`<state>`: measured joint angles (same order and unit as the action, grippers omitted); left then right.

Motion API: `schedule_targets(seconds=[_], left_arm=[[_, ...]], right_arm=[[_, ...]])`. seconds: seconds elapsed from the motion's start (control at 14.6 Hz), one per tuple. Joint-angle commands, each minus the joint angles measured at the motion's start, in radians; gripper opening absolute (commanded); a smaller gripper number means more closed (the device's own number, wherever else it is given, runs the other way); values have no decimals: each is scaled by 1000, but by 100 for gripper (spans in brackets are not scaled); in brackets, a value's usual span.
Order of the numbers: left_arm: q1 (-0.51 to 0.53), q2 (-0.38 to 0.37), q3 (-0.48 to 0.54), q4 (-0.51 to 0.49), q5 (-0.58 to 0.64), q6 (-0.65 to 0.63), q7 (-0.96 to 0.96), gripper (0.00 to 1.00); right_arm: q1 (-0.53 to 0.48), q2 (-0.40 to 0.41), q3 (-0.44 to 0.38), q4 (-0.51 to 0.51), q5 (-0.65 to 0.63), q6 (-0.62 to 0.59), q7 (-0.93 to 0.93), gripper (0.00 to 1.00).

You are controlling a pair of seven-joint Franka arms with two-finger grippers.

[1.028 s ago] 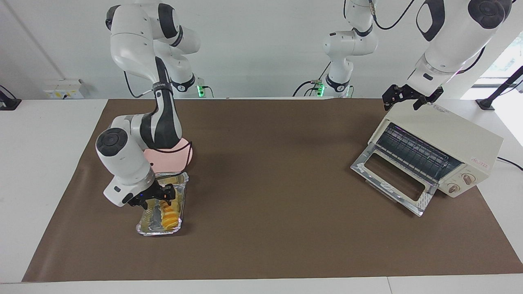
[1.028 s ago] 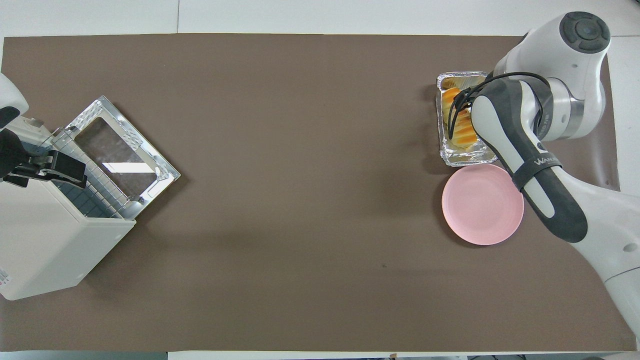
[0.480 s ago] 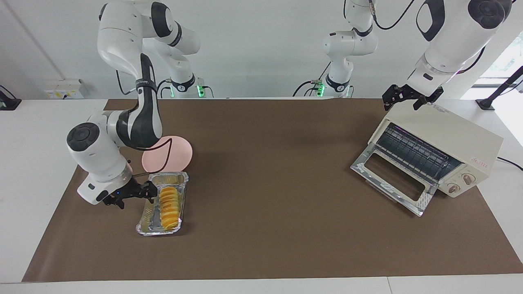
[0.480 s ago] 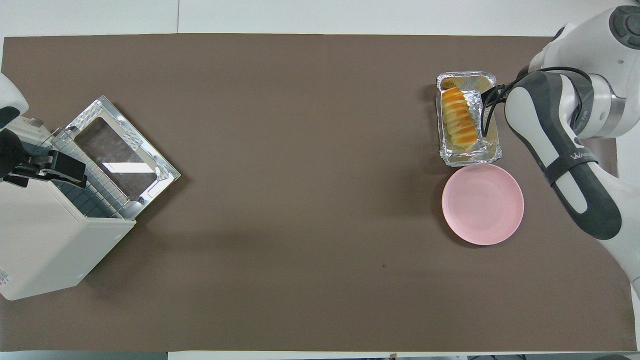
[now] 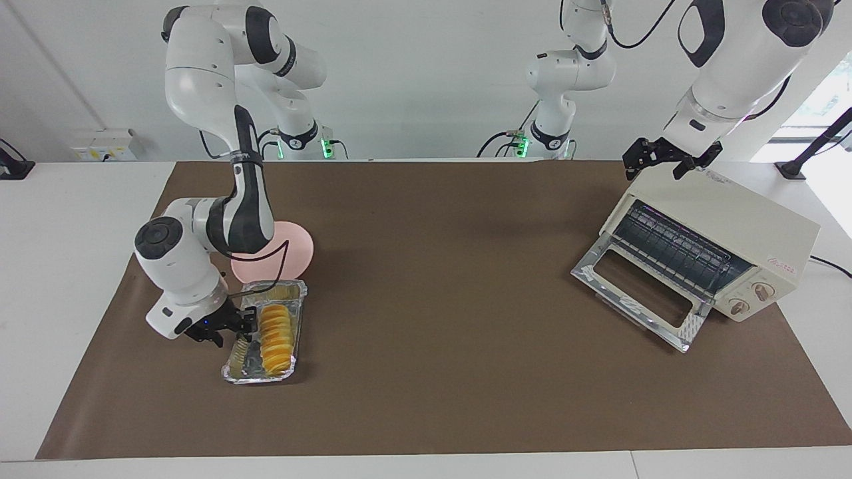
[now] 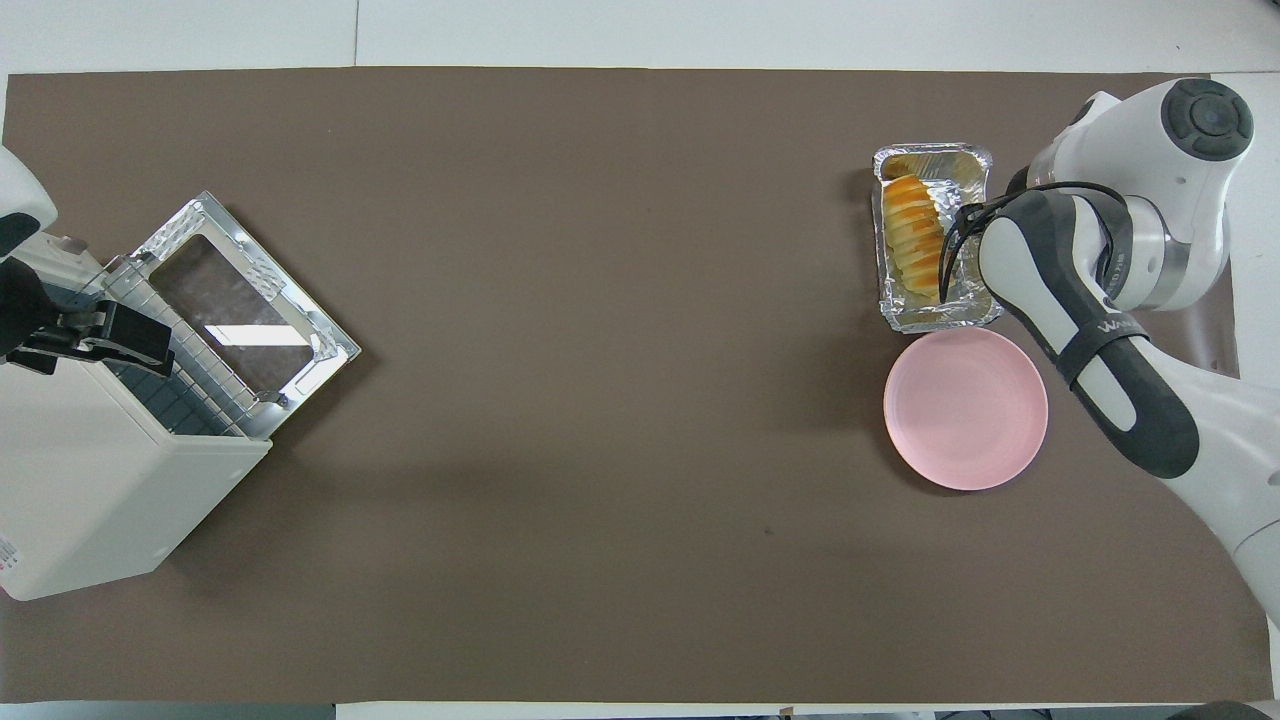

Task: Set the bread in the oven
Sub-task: 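Lower the bread rolls into the foil tray and open the right gripper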

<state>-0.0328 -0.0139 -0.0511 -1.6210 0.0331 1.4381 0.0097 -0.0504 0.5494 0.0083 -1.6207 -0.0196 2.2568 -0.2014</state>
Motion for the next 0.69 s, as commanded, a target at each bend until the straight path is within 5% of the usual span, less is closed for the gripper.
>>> schedule_targets(seconds=[0.0,0.41,0.62], left_arm=[[11,-21,-4,-17,-7,12,3,100],[11,-21,-4,-17,-7,12,3,100],[11,-21,-4,-17,-7,12,3,100]], right_arm=[[-2,-22,7,-28,9,15,6,0],[-2,-22,10,-4,4,-23,8,0],[9,-28,19,117,17,-207,16,0]])
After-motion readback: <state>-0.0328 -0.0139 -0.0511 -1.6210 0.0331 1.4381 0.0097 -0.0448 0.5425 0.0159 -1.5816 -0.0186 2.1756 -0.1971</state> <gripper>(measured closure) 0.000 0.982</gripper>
